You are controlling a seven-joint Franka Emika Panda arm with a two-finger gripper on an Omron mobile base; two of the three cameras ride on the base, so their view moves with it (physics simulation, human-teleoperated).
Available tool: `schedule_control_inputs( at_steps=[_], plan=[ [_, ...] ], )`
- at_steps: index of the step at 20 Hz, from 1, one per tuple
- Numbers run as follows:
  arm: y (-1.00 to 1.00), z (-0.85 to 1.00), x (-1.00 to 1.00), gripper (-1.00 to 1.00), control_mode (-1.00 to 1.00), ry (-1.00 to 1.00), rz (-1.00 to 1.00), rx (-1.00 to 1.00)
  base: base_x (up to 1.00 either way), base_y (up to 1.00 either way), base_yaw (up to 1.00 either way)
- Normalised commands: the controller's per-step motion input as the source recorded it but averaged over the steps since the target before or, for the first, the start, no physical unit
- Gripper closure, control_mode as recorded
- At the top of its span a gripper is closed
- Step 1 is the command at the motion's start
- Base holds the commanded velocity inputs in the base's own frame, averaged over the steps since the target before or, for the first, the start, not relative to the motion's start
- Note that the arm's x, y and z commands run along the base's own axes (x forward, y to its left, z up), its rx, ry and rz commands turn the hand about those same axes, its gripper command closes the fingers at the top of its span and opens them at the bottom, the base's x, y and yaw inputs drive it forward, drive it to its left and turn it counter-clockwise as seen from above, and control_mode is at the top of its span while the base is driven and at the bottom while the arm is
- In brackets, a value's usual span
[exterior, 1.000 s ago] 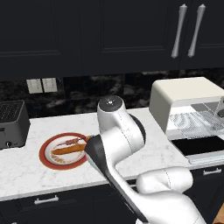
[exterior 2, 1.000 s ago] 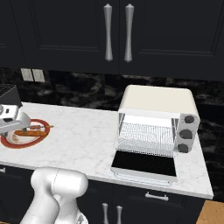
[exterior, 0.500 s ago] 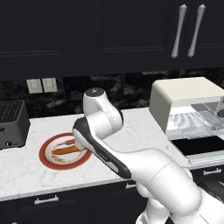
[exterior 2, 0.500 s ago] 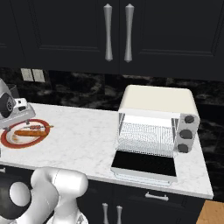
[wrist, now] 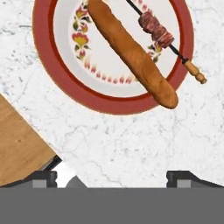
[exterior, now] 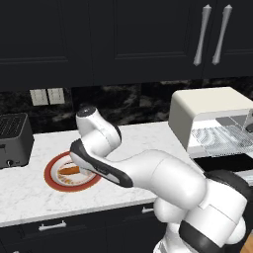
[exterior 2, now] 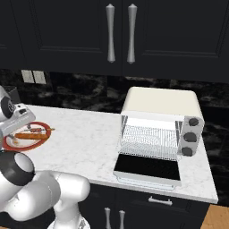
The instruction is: Pick up the kebab skewer and baguette bread, and place them inside the toaster oven. Close the toaster oven door and start by setting the timer.
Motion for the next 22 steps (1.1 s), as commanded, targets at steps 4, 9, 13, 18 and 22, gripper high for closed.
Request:
schedule_control_inputs(
  at_steps=[4, 9, 13, 18, 22],
  plan=[
    [0.00, -0.43, 0.33, -1.00, -1.00, 0.00, 0.11, 0.00, 0.00, 0.00, 0.00],
    [0.10, -0.30, 0.42, -1.00, -1.00, 0.00, 0.07, 0.01, 0.00, 0.00, 0.00],
    [0.22, -0.20, 0.35, -1.00, -1.00, 0.00, 0.00, 0.04, 0.00, 0.00, 0.00],
    [0.23, -0.16, 0.16, -1.00, -1.00, 0.00, 0.00, 0.05, 0.00, 0.00, 0.00],
    [0.21, -0.17, 0.13, -1.00, -1.00, 0.00, 0.00, 0.03, 0.00, 0.00, 0.00]
  ],
)
